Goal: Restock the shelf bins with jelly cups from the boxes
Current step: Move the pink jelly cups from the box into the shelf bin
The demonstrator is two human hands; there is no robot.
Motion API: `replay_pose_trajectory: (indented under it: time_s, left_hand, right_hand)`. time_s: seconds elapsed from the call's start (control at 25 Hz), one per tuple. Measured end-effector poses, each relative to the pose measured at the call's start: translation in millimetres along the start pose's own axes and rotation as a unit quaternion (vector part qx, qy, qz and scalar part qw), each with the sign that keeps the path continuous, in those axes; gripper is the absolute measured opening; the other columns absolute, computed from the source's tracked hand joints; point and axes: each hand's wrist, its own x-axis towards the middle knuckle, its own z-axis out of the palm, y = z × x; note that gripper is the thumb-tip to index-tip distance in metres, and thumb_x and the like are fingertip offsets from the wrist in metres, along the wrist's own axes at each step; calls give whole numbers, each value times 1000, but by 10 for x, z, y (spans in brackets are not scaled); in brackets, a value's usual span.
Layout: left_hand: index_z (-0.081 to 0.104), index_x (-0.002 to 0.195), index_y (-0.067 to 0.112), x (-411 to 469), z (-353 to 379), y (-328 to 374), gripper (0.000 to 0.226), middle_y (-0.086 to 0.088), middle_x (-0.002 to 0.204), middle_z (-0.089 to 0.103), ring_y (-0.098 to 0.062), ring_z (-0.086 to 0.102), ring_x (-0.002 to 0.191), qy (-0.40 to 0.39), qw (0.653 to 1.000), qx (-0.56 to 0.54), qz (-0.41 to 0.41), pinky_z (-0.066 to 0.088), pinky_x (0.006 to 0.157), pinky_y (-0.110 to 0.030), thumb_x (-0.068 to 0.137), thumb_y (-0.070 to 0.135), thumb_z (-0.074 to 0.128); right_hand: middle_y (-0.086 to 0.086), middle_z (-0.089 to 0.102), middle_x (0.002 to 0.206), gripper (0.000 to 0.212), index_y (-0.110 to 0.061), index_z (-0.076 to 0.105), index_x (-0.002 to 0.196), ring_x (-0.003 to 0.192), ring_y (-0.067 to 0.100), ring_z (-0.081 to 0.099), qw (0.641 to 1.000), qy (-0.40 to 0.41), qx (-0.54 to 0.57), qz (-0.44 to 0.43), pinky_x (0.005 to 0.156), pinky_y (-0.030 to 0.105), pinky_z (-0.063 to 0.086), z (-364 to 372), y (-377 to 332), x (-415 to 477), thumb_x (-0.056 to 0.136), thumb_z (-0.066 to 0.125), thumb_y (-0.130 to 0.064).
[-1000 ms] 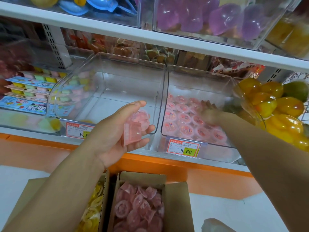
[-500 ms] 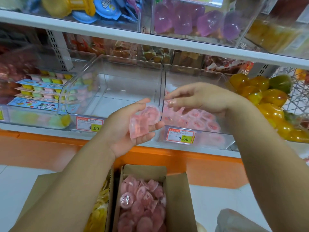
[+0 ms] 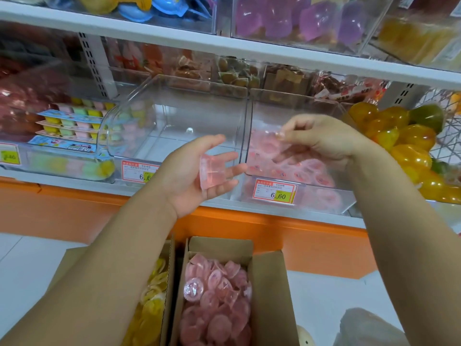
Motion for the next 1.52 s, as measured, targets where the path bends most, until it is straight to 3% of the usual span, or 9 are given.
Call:
replay_pose_trajectory:
  time_s: [0.12,0.24,0.4,0.76,0.92,1.12,1.32,1.44,1.52]
  left_hand:
    - [61,128,19,25,-84,7,36,-8,110,75,-20,72,81,13,1000,12,6,55,49,-24,96,33,59]
    - [66,122,19,30,-103,-12,31,-5,105,76,-11,66,69,20,999,31,7,54,50,-23,97,36,57]
    - [68,118,19,5,-153,-11,29,-4,102,76,-10,64,68,32,999,35,5,54,51,-25,97,36,58]
    - [67,118,14,-99,-245,-56,33,-8,102,73,-14,64,73,23,999,2,-30,61,62,-31,97,38,55]
    - [62,124,6,-160,-212,-81,32,-16,120,61,-22,65,88,-11,997,-71,-42,59,86,-45,97,17,50]
    - [58,132,3,-169,-55,-150,35,-19,128,65,-27,66,111,-1,999,-38,1,52,98,-44,99,3,46]
    - [58,135,14,-176,-7,-160,36,-10,132,62,-22,56,124,19,999,-14,31,46,106,-49,99,19,54]
    - [65,125,18,-179,-108,-149,28,-7,128,65,-21,58,122,35,999,19,27,51,100,-47,99,23,56]
    - [68,120,17,-188,-163,-172,26,-7,121,70,-22,64,116,34,999,38,8,55,95,-46,97,23,57]
  right_hand:
    - [13,72,86,17,4,66,96,83,28,69,994,40,-91,53,68,25,60,27,367,110,82,70,-5]
    - [-3,72,103,10,-8,72,96,94,9,67,979,-31,-186,74,80,17,52,142,576,182,86,69,-9]
    - [9,73,101,14,-6,71,100,92,18,68,988,-37,-87,119,83,25,53,97,617,243,87,67,-8]
    - [6,72,99,27,-17,68,110,91,22,68,979,-1,-166,117,91,36,54,257,511,260,85,68,-7]
    - [5,71,93,16,-12,69,101,82,18,64,976,61,-207,22,70,27,54,245,133,35,89,67,-22]
    - [4,71,86,45,-10,69,94,70,15,68,973,-91,-210,-7,61,27,54,703,-252,-342,73,72,-50]
    - [14,66,74,13,-2,69,89,60,15,60,990,53,-128,-15,55,22,52,485,-167,-183,84,72,-14]
    - [12,63,68,8,-3,66,87,48,12,55,957,210,-189,60,48,19,47,62,141,-5,86,71,-10]
    - [11,60,64,12,-2,67,89,48,13,55,947,190,-219,137,47,18,49,-20,381,64,82,74,-10]
